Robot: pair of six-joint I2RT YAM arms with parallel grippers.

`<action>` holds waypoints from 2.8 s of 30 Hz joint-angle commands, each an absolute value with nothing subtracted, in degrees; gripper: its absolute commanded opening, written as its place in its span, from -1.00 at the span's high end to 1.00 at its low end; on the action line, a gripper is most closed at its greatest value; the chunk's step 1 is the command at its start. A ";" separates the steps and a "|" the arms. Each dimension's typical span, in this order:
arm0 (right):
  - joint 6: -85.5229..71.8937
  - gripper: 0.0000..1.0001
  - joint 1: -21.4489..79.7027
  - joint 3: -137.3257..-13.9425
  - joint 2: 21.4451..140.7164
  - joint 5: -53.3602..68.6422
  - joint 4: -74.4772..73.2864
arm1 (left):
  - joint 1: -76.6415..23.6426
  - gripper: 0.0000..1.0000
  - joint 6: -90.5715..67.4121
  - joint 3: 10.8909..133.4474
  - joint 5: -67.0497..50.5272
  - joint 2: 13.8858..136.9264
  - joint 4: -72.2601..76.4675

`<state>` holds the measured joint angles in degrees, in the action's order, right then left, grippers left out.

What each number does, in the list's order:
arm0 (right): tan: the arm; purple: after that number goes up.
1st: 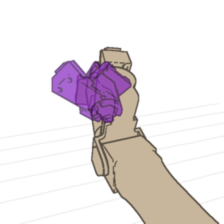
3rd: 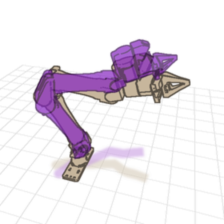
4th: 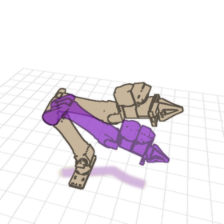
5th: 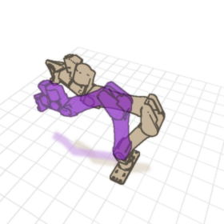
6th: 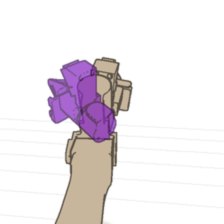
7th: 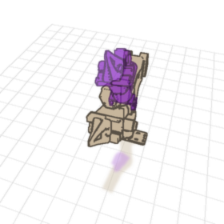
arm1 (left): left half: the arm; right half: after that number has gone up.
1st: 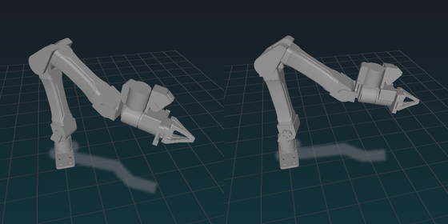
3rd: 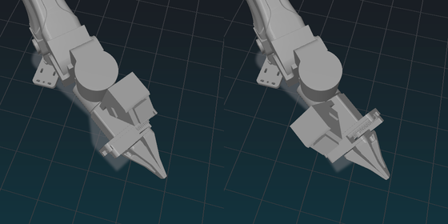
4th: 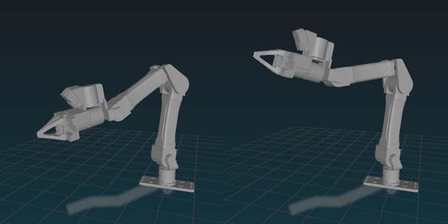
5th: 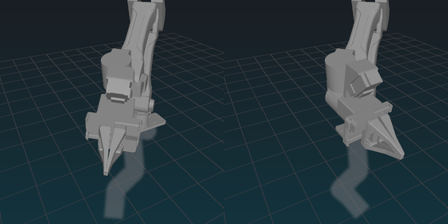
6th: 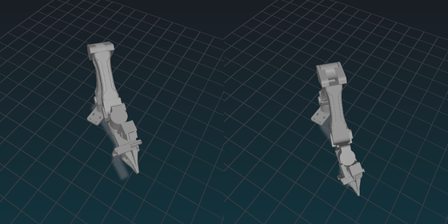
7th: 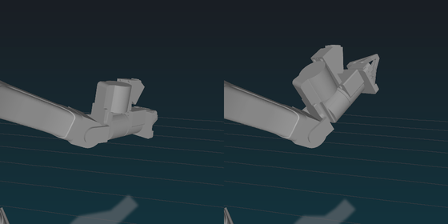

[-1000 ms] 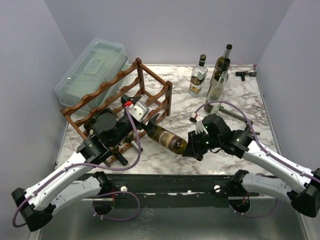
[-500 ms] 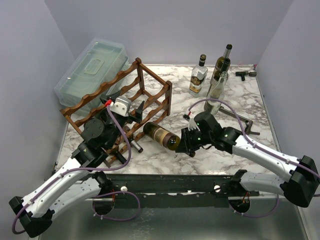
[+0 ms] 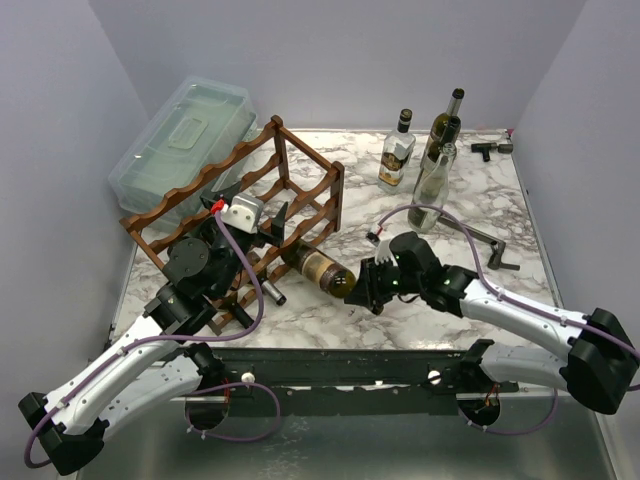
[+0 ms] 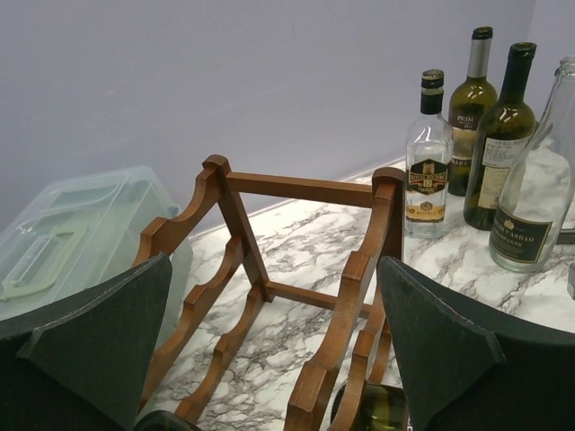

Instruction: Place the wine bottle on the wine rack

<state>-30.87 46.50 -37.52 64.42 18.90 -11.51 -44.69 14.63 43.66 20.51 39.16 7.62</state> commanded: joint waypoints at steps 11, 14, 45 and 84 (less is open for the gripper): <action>-31.23 0.99 46.67 -29.44 74.85 17.65 31.44 | -44.40 -0.97 15.39 43.24 23.69 39.51 8.44; -31.92 0.99 46.74 -29.36 79.62 17.70 38.24 | -44.39 -0.97 15.39 43.08 23.80 39.87 8.46; -32.25 0.99 47.64 -51.01 110.87 14.16 57.69 | -44.38 -0.97 14.85 41.40 24.17 42.29 10.37; -33.12 0.99 50.72 -62.59 117.38 7.16 45.49 | -44.38 -0.97 14.24 41.57 24.08 40.30 10.43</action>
<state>-34.70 50.24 -58.59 116.75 9.26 40.45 -44.69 14.59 42.17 23.24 41.04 9.23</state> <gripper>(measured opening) 0.334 0.987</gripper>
